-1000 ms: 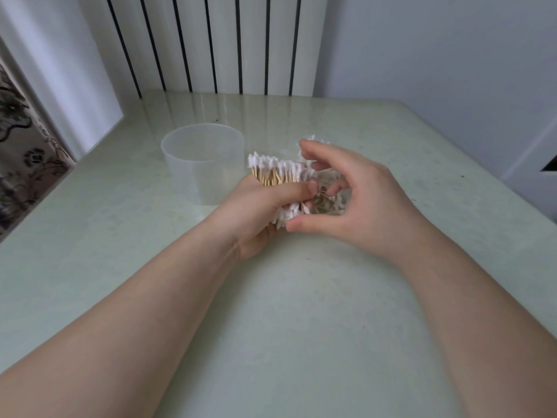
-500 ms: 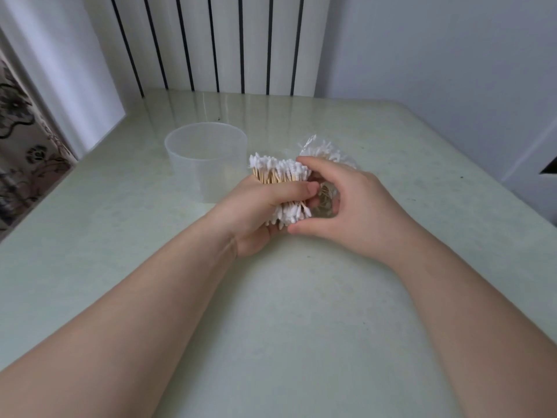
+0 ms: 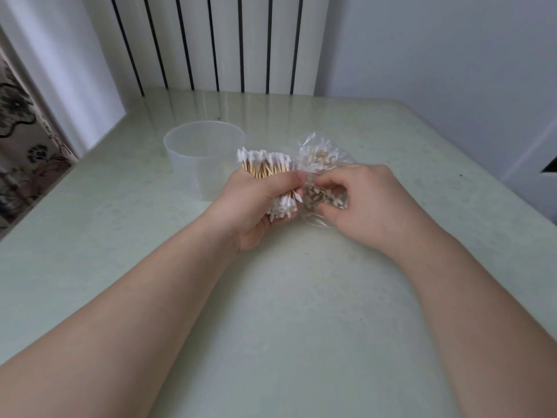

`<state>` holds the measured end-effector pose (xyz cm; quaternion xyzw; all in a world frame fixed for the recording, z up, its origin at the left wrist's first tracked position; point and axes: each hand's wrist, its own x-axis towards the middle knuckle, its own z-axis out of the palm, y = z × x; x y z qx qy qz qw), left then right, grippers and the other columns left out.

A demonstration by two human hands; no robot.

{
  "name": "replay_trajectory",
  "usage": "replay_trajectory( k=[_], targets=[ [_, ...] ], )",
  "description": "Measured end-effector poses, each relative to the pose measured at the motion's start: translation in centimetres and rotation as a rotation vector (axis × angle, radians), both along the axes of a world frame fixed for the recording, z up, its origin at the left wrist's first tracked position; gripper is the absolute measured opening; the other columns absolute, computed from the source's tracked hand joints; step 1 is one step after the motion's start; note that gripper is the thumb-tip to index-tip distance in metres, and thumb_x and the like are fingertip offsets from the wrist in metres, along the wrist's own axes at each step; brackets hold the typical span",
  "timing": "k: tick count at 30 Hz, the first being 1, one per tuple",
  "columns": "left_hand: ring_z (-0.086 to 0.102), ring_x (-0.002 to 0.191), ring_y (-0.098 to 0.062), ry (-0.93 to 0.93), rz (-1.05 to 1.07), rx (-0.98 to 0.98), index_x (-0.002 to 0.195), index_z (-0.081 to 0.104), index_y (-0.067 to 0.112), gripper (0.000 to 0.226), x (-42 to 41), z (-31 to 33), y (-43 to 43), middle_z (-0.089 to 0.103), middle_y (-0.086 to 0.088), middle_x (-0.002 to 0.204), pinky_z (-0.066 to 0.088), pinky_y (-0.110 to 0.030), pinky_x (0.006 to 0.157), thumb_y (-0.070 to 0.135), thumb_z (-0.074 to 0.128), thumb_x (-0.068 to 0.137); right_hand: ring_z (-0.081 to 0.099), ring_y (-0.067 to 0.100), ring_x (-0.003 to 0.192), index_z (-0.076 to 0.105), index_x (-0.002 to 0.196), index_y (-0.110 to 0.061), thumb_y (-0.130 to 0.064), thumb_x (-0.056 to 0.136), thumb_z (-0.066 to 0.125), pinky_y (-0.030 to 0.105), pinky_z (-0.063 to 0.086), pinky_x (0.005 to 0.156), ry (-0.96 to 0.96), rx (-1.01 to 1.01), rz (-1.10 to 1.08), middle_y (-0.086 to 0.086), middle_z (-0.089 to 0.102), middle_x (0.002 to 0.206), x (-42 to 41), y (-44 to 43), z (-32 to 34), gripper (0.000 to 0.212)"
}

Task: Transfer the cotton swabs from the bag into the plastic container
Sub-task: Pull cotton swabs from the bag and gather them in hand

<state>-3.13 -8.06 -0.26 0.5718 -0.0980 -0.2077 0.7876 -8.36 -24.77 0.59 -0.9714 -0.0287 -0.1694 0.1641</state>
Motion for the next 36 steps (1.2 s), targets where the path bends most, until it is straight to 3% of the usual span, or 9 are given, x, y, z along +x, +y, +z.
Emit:
replay_trajectory(
  k=[6,14,18,21,25,27,29,33,36],
  targets=[
    [0.067,0.057,-0.015,-0.009,0.054,0.031,0.085,0.069,0.01,0.014,0.0,-0.6,-0.6,0.07,-0.003,0.067,0.055,-0.026,0.053,-0.004,0.07,0.088,0.064,0.02,0.098,0.067,0.107,-0.024,-0.034,0.08,0.067,0.024,0.04,0.075,0.039,-0.108,-0.011,-0.003,0.071,0.101,0.5,0.5,-1.0,0.028],
    [0.067,0.059,-0.016,-0.005,0.039,0.028,0.089,0.07,0.008,0.01,0.1,-0.7,-0.5,0.07,-0.006,0.07,0.056,-0.026,0.056,-0.002,0.071,0.088,0.059,0.026,0.105,0.066,0.12,-0.033,-0.032,0.086,0.067,0.029,0.045,0.083,0.067,-0.123,-0.077,0.003,0.062,0.11,1.5,0.6,-1.3,0.034],
    [0.069,0.06,-0.016,-0.005,0.039,0.02,0.088,0.07,0.007,0.01,0.2,-0.8,-0.5,0.072,-0.005,0.071,0.056,-0.026,0.056,-0.002,0.071,0.088,0.062,0.024,0.09,0.07,0.113,-0.032,-0.027,0.087,0.065,0.025,0.037,0.068,0.113,-0.155,-0.068,-0.004,0.058,0.082,1.3,0.5,-0.9,0.027],
    [0.072,0.063,-0.017,-0.011,0.049,0.023,0.09,0.071,0.005,0.009,0.3,-0.9,-0.7,0.075,-0.006,0.074,0.058,-0.027,0.057,-0.004,0.069,0.088,0.06,0.021,0.074,0.071,0.1,-0.027,-0.025,0.082,0.065,0.026,0.041,0.063,0.111,-0.108,-0.077,-0.006,0.058,0.07,1.0,0.2,-0.7,0.02],
    [0.076,0.086,-0.029,-0.012,0.073,0.021,0.105,0.072,-0.001,0.019,0.5,-1.1,-0.9,0.077,-0.018,0.099,0.063,-0.041,0.078,-0.005,0.07,0.087,0.062,0.022,0.094,0.072,0.104,-0.029,-0.031,0.082,0.068,0.029,0.048,0.078,0.095,-0.082,-0.023,-0.007,0.061,0.093,0.9,0.0,-0.8,0.023],
    [0.075,0.088,-0.031,-0.004,0.079,0.022,0.108,0.071,-0.003,0.022,0.4,-1.1,-1.0,0.076,-0.02,0.102,0.063,-0.045,0.08,-0.007,0.07,0.086,0.059,0.021,0.107,0.071,0.113,-0.033,-0.031,0.085,0.066,0.028,0.045,0.09,0.14,-0.1,0.025,-0.004,0.059,0.113,1.0,-0.1,-0.9,0.029],
    [0.074,0.086,-0.032,0.005,0.086,0.03,0.107,0.071,-0.004,0.022,0.3,-1.1,-0.9,0.076,-0.022,0.102,0.062,-0.046,0.079,-0.007,0.07,0.085,0.058,0.019,0.108,0.073,0.111,-0.034,-0.03,0.086,0.067,0.024,0.042,0.092,0.175,-0.083,0.049,-0.004,0.057,0.116,1.2,-0.3,-1.0,0.026],
    [0.075,0.083,-0.028,0.016,0.106,0.042,0.103,0.072,-0.001,0.018,0.5,-1.0,-0.8,0.077,-0.018,0.098,0.062,-0.044,0.078,-0.004,0.071,0.086,0.054,0.012,0.089,0.076,0.096,-0.031,-0.022,0.086,0.07,0.023,0.042,0.085,0.162,-0.037,0.072,-0.008,0.056,0.104,1.1,-0.4,-0.8,0.015],
    [0.075,0.082,-0.026,0.031,0.098,0.028,0.095,0.073,0.005,0.013,0.5,-1.0,-0.8,0.078,-0.015,0.093,0.063,-0.042,0.078,-0.003,0.072,0.086,0.059,0.01,0.078,0.078,0.093,-0.026,-0.017,0.089,0.069,0.02,0.042,0.074,0.07,0.014,0.056,-0.012,0.063,0.083,0.9,-0.4,-0.5,0.013]
  ],
)
